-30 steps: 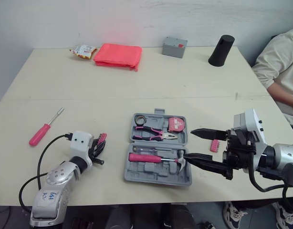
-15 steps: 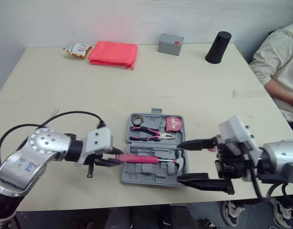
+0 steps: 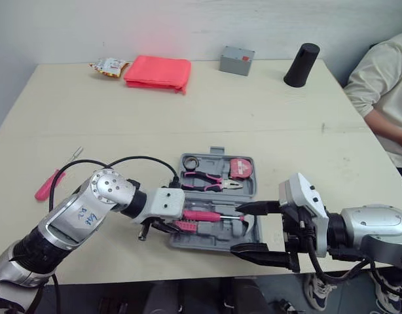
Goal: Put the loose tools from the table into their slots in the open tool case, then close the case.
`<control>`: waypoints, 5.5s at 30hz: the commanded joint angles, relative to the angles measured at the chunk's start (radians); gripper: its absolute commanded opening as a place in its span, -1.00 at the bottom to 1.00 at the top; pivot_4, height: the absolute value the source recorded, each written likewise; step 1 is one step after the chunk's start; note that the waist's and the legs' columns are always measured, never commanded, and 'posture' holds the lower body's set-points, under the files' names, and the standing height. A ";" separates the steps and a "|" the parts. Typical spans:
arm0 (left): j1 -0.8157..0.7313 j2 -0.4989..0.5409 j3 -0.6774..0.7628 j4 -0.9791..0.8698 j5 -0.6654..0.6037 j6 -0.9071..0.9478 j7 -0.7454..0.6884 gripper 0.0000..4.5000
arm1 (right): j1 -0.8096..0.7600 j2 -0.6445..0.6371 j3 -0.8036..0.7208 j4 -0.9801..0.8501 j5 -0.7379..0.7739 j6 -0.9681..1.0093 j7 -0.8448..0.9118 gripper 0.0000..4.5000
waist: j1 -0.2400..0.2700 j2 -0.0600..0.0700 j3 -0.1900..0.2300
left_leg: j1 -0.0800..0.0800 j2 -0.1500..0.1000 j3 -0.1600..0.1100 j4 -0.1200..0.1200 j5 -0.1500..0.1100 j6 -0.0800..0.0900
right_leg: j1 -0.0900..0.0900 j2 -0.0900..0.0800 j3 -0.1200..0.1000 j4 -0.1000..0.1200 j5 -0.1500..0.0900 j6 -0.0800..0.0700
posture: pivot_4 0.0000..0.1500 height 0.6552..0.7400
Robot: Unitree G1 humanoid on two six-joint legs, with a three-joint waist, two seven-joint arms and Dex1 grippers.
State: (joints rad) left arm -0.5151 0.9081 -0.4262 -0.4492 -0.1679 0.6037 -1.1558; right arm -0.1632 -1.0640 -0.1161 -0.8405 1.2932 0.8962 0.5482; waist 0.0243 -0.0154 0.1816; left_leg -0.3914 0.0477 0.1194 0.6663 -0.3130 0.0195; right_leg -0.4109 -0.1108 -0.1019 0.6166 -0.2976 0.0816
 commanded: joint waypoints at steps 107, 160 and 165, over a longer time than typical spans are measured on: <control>-0.201 -0.314 0.241 0.140 -0.520 0.089 -0.005 0.99 | 0.282 0.878 -0.011 0.125 -0.791 -0.032 -0.849 1.00 | -0.028 0.004 -0.007 | 0.004 0.000 -0.006 -0.002 0.009 -0.015 | -0.002 0.014 0.010 0.009 -0.004 -0.006 | 1.00 1.00; -0.202 -0.318 0.254 0.177 -0.456 0.011 -0.028 1.00 | 0.236 0.820 -0.081 0.357 -1.007 -0.114 -0.519 -0.37 | -0.028 0.003 -0.008 | 0.005 0.000 -0.005 -0.002 0.009 -0.013 | -0.001 0.014 0.012 0.010 -0.002 -0.005 | 1.00 1.00; -0.197 -0.321 0.254 0.184 -0.451 -0.002 -0.028 1.00 | 0.248 0.794 -0.077 0.336 -1.035 -0.131 -0.510 -0.66 | -0.028 0.003 -0.008 | 0.005 0.000 -0.005 -0.002 0.009 -0.013 | -0.001 0.013 0.012 0.010 -0.002 -0.005 | 1.00 1.00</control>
State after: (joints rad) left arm -0.7163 0.5878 -0.1956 -0.2591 -0.6213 0.6197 -1.1808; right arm 0.0617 -0.2466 -0.1865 -0.5168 0.2931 0.7564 0.0434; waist -0.0038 -0.0122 0.1738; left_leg -0.3863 0.0479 0.1148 0.6644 -0.3038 0.0069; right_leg -0.4122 -0.0974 -0.0895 0.6263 -0.3000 0.0771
